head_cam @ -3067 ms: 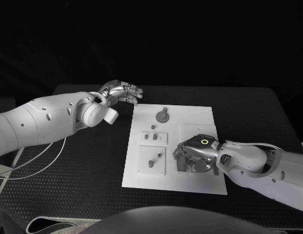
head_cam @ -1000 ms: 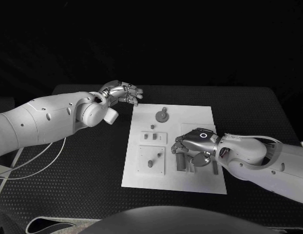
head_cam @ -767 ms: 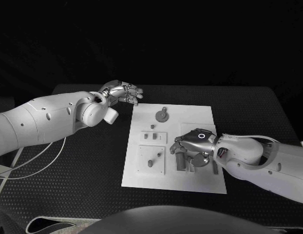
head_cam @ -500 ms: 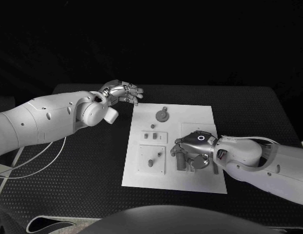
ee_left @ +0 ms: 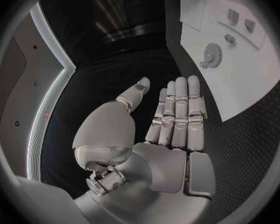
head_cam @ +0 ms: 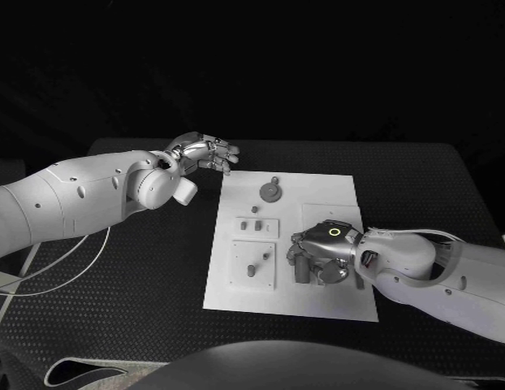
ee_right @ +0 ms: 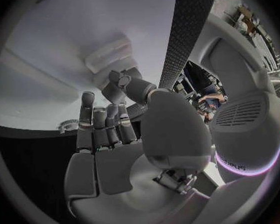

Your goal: Assemble the parts on the task board

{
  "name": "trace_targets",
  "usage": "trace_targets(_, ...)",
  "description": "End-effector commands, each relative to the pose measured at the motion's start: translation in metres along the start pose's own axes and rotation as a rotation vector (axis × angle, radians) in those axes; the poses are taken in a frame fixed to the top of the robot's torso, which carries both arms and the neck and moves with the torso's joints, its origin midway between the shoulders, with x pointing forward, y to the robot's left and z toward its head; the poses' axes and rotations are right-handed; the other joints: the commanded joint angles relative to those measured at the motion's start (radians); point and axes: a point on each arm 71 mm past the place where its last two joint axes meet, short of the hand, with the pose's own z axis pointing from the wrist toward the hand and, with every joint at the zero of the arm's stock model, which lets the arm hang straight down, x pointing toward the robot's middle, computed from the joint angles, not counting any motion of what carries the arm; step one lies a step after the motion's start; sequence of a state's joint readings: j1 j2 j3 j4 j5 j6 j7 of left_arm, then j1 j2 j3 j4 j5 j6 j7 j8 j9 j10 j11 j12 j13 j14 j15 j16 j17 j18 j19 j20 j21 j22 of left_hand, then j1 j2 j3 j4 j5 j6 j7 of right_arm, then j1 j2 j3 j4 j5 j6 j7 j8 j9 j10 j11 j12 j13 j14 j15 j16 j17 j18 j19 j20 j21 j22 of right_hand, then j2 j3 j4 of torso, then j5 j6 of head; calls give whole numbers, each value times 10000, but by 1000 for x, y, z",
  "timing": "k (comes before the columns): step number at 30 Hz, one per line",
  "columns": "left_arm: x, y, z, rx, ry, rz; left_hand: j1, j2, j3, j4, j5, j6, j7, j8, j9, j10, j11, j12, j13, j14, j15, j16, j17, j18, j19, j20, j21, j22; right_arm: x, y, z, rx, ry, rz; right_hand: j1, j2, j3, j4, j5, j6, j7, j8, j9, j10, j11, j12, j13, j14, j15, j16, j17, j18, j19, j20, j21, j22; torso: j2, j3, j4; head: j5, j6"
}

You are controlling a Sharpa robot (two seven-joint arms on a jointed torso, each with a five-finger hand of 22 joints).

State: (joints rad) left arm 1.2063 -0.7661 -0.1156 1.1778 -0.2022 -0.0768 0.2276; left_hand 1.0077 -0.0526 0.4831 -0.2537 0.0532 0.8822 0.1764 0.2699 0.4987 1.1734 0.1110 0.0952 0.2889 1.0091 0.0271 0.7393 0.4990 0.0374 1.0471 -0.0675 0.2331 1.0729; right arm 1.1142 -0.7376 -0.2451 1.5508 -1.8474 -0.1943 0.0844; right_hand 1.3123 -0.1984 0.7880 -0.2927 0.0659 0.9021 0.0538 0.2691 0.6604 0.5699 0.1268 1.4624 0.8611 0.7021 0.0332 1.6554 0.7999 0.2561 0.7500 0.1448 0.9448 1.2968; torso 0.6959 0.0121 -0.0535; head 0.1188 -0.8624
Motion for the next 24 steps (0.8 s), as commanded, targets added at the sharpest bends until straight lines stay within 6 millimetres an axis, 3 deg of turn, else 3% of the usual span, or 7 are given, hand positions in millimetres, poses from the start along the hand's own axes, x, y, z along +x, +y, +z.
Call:
trace_targets(1,2,-1,0,52,162,-88,-105,22,-1,50,27,-46,-7,36,-12,-43,54,-64,-10,33,49,-54,17,136,13,1,-41,15,5,1,0,-183,272,66,-18,153,-61,9,21,194,43,124,86,-42,-8,64,-28,60,52,258,5,57,84,-1,10,19,-4,-3,3,-19,-12)
trace_targets(10,3,-1,1,54,177,-91,-113,29,-3,58,27,-61,-1,33,-17,-53,59,-68,-13,32,50,-62,26,137,11,2,-44,18,8,-4,0,-3,366,-37,-166,290,-101,30,22,404,169,187,109,0,-20,135,-100,101,47,259,22,57,115,3,29,41,-1,0,-4,-25,-24)
trace_targets(16,2,-1,1,56,167,-89,-118,32,-5,62,27,-65,1,32,-18,-56,60,-70,-14,31,51,-65,29,137,11,3,-45,19,5,-4,0,-98,-27,9,-592,618,-72,118,24,870,325,243,50,256,-112,266,-283,333,-14,267,60,57,342,-59,112,55,-5,1,5,-37,-9)
trace_targets(24,2,-1,1,64,175,-89,-125,36,-7,69,27,-71,4,32,-21,-60,62,-71,-15,31,52,-69,35,136,9,5,-47,20,1,-1,-1,-241,-489,143,-903,897,-18,210,24,1232,290,287,18,505,-234,364,-425,611,-126,274,114,57,590,-175,200,59,2,-2,15,-51,1)
